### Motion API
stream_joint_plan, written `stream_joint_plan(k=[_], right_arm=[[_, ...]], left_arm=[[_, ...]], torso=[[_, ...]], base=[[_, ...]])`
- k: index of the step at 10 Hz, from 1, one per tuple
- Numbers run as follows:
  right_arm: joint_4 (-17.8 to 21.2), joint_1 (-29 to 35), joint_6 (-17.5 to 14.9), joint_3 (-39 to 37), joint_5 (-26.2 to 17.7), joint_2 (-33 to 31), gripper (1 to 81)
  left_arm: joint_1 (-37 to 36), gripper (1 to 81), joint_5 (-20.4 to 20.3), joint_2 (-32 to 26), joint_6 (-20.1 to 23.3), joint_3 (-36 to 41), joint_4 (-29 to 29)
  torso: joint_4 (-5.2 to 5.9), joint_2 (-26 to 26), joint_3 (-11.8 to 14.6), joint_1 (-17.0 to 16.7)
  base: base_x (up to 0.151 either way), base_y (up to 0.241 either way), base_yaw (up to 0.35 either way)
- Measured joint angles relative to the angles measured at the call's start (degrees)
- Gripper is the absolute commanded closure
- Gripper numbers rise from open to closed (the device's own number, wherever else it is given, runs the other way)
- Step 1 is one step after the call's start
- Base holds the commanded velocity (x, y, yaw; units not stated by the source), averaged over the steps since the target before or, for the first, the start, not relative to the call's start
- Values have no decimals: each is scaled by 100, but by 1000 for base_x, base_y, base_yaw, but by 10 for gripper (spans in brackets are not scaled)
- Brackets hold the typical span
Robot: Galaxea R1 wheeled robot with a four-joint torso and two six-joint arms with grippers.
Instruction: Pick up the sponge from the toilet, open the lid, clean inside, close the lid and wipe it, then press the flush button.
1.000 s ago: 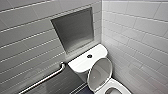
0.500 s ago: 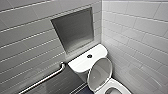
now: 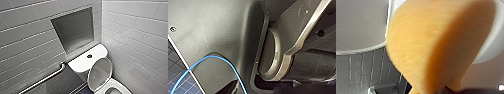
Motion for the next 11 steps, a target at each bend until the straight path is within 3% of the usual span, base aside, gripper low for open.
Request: stream_joint_plan(k=[4, 5, 6, 9, 10, 11], right_arm=[[-20, 796, -5, 102, -924, -52, 811], [-23, 898, -5, 101, -1031, -100, 811], [-22, 942, -9, 96, -1017, -89, 811], [-20, 1198, 6, 61, -1276, 190, 811], [-4, 1386, 20, -41, -1304, 325, 811], [29, 1513, 20, -177, -1346, 429, 811]], left_arm=[[0, 10, 2, 0, 0, 2, 0], [-2, 10, 0, 0, 0, 4, 0], [0, 10, 2, 1, 0, 17, 2], [6, 10, 6, 1, 2, 22, 2], [23, 10, 11, 1, 0, 23, 5], [39, 10, 11, 4, 0, 26, 5]], torso=[[7, 0, 0, 0], [68, 0, 0, 0], [199, 0, 0, 0], [750, 0, 0, 0], [835, 0, 0, 0], [846, 0, 0, 0]], base=[[0, 0, 0], [0, 0, 0], [0, 0, 0], [0, 0, 0], [0, 0, 0], [0, 0, 0]])
